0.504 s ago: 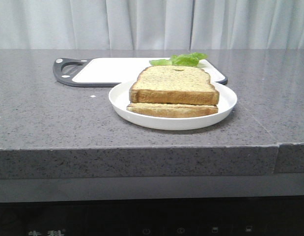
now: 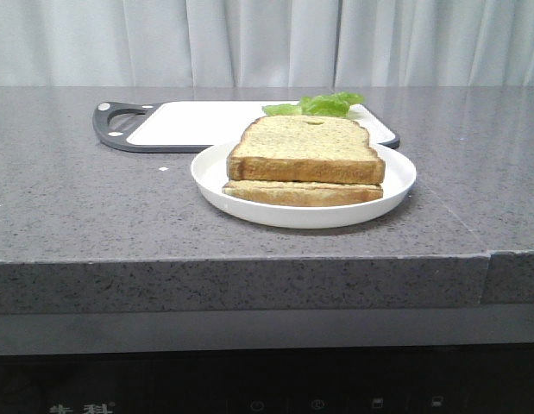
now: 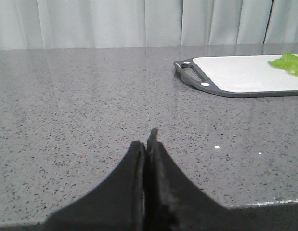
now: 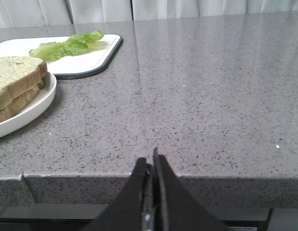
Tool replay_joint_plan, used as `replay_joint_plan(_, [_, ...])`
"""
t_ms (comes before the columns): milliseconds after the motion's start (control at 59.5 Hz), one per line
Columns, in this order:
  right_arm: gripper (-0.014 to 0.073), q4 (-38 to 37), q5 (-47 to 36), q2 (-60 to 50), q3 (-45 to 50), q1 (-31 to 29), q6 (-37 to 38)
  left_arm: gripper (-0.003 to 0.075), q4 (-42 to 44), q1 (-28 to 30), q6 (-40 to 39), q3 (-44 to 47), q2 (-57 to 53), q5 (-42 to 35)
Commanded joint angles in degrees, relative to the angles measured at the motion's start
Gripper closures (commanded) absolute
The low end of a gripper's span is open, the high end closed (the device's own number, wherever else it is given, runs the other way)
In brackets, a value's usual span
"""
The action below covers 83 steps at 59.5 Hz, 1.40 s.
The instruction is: Left arm grabs bread, right arm adds lettuce
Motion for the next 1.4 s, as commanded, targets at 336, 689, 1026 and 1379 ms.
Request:
replay_joint_plan(336, [0.0654,-0.6,-4.4,-1.3,-0.1,-0.4,-0.4,0.0741,-0.6,0.1,-0.6,0.4,-1.0,-4.8])
replay_joint_plan(689, [0.0654,-0.4,-4.6,-1.3,-0.1,-0.4,-0.4,0.0741,-0.8,0.1,-0.6,0.4,-1.0,-4.9])
replay_joint_plan(1026, [0.0654,1.7,-2.9,-0.9,-6.2,-0.4,-0.4,0.0741,0.2,0.1,-1.2,-8.1,0.7,-8.5])
replay_joint_plan(1379, [0.0654,1.6,6.3,15.9,-28.6,-0.4,-0.6,0.0741,0.7,-0.1,-1.2,-29.3,23.4,0.5])
